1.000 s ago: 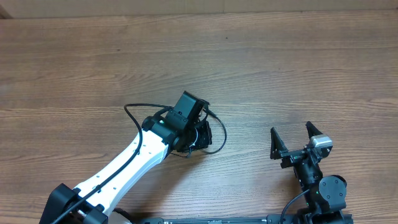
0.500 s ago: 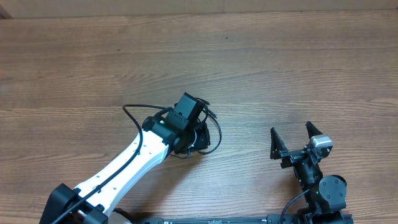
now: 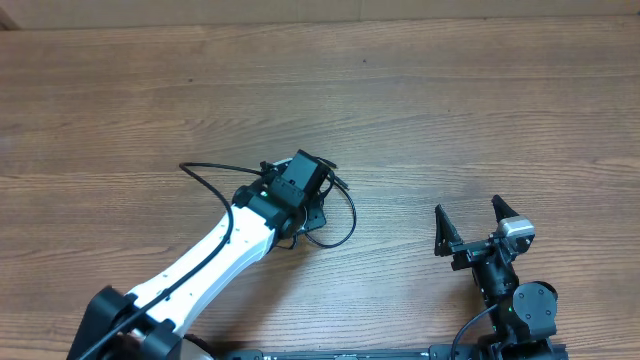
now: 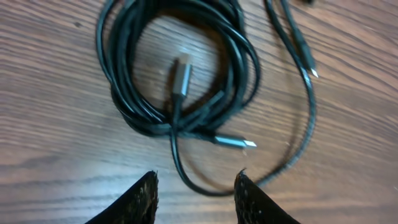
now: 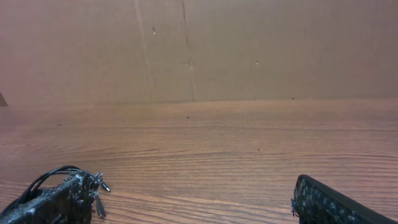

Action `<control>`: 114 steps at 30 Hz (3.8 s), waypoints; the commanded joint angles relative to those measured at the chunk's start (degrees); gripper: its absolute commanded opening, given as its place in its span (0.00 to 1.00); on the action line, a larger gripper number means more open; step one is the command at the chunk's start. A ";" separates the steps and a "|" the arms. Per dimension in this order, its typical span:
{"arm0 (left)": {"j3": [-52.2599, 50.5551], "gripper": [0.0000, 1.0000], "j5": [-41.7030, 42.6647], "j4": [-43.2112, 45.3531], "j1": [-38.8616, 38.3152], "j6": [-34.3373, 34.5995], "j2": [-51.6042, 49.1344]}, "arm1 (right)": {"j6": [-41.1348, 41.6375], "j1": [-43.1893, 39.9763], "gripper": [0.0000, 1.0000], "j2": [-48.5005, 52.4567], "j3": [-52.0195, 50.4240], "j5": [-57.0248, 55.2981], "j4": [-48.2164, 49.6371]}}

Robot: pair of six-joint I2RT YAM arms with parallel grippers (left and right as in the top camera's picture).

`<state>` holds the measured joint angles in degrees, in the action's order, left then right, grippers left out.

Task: Untangle cables

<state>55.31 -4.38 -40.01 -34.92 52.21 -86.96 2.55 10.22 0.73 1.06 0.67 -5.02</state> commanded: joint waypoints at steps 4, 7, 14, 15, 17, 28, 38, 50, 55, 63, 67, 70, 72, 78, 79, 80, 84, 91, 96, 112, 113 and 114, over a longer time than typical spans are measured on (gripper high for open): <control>1.03 0.39 -8.52 3.82 -0.35 -0.13 -6.86 | -0.92 0.33 1.00 -0.57 -0.61 0.33 0.33; 1.03 0.39 -10.62 6.84 0.00 -2.32 -9.33 | -0.92 0.33 1.00 -0.57 -0.61 0.33 0.33; 1.03 0.38 -10.58 10.56 1.57 -3.45 -12.55 | -0.92 0.33 1.00 -0.57 -0.61 0.33 0.33; 1.03 0.37 -10.54 10.56 1.57 -3.32 -12.76 | -0.92 0.33 1.00 -0.57 -0.61 0.33 0.33; 1.03 0.34 -9.70 10.56 1.60 -3.32 -13.07 | -0.92 0.33 1.00 -0.57 -0.61 0.35 0.33; 1.03 0.31 -6.71 10.84 1.57 -3.32 -13.11 | -0.92 0.33 1.00 -0.57 -0.61 0.33 0.33; 1.03 0.30 -6.08 10.95 1.57 -3.32 -13.18 | -0.92 0.33 1.00 -0.57 -0.61 0.33 0.33; 1.05 0.04 -3.23 12.11 2.56 -3.41 -14.95 | -0.92 0.33 1.00 -0.57 -0.61 0.33 0.33; 1.66 0.04 -5.49 11.43 3.30 -9.57 -14.45 | -0.92 0.33 1.00 -0.57 -0.61 0.33 0.33; 7.37 0.04 -4.94 1.31 5.44 -11.96 -9.75 | -0.92 0.33 1.00 -0.57 -0.61 0.33 0.33; 9.16 0.04 -1.46 -1.84 5.38 -11.96 -6.82 | -0.92 0.33 1.00 -0.57 -0.61 0.33 0.33; 9.16 0.04 5.16 -2.86 5.38 -11.87 -4.87 | -0.92 0.33 1.00 -0.57 -0.61 0.33 0.33; 9.16 0.04 9.53 -3.43 5.38 -11.08 -4.57 | -0.92 0.33 1.00 -0.57 -0.61 0.33 0.33; 8.66 0.04 16.11 -5.79 4.55 -2.67 -4.63 | -0.92 0.33 1.00 -0.57 -0.61 0.33 0.33; 8.57 0.04 16.41 -5.90 4.20 -1.44 -4.63 | -0.92 0.33 1.00 -0.57 -0.61 0.33 0.33; 8.57 0.04 16.59 -5.95 3.76 -0.39 -4.63 | -0.92 0.33 1.00 -0.57 -0.61 0.33 0.33; 8.55 0.04 16.41 -5.84 1.40 3.26 -4.63 | -0.90 0.33 1.00 -0.57 -0.61 0.33 0.33; 8.55 0.06 8.46 -5.77 -3.43 11.41 -4.66 | -0.92 0.33 1.00 -0.57 -0.61 0.33 0.33; 8.55 0.08 2.71 -5.53 -6.36 15.93 -4.66 | -0.92 0.33 1.00 -0.57 -0.61 0.33 0.33; 8.37 0.19 1.05 -2.58 -8.74 17.68 -13.16 | -0.92 0.33 1.00 -0.57 -0.61 0.35 0.33; 8.37 0.22 1.77 -2.58 -8.74 17.68 -14.01 | -0.90 0.33 1.00 -0.57 -0.61 0.33 0.33; 8.37 0.26 2.71 -2.58 -8.74 17.66 -14.75 | -0.92 0.33 1.00 -0.57 -0.61 0.33 0.33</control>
<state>63.46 -3.01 -42.54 -43.42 69.14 -99.13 2.52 10.22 0.73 1.06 0.67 -4.99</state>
